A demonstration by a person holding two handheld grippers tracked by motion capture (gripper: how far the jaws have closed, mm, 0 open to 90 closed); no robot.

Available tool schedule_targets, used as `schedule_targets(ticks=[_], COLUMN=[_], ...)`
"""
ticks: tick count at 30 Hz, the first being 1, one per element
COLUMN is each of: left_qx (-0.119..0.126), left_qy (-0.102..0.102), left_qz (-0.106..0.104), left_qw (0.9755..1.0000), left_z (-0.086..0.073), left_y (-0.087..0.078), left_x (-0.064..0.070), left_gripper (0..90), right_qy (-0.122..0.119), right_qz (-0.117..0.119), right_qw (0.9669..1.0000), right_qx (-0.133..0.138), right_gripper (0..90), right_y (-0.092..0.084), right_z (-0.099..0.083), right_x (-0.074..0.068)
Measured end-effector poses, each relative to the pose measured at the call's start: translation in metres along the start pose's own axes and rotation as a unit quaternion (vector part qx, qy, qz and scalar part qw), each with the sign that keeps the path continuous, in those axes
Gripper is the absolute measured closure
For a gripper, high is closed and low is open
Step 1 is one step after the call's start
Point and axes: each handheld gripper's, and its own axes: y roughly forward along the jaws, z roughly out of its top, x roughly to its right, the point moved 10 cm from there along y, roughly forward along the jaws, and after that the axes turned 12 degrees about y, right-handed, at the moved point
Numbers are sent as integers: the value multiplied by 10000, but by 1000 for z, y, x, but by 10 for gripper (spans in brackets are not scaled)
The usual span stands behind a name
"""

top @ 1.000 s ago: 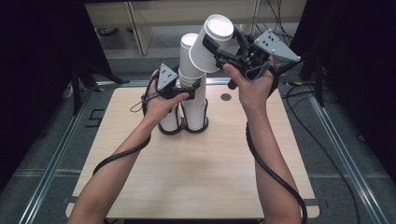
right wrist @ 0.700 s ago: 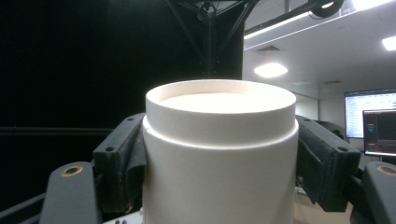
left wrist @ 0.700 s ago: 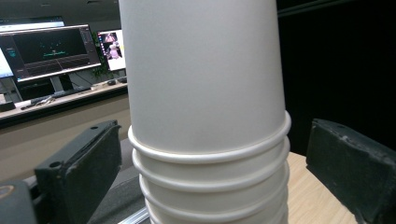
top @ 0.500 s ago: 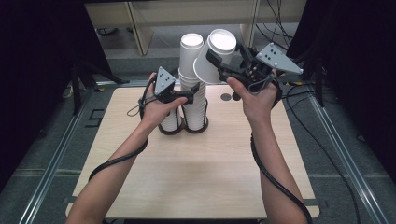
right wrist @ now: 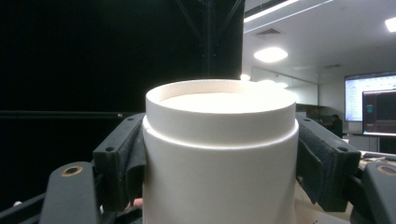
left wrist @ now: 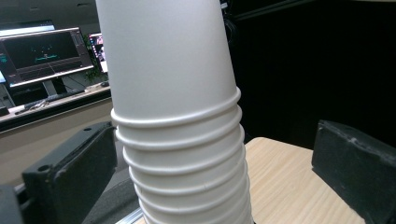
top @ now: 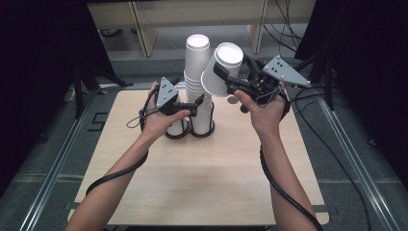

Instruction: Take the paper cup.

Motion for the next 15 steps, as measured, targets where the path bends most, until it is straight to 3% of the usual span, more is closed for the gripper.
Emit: schedule_targets(ticks=[1, 3, 4, 7, 15], left_qx=[0, -11, -11, 40, 13], left_qy=[0, 8, 8, 3, 22], left_qz=[0, -52, -52, -128, -286], left_qw=[10000, 10000, 10000, 9999, 9996], left_z=[0, -2, -2, -4, -16], left_y=[0, -7, -7, -19, -48], left_x=[0, 5, 5, 11, 28], left_gripper=[0, 0, 0, 0, 0], right_qy=[90, -12, 103, 9, 140], right_qz=[36, -6, -2, -41, -86], right_qw=[9999, 10000, 9999, 10000, 9995], right_qx=[-36, -14, -47, -60, -254], right_gripper=[260, 260, 259, 259, 259], right_y=[-1, -2, -3, -6, -14], right_z=[-2, -3, -5, -8, -26], right_x=[-1, 2, 1, 4, 6])
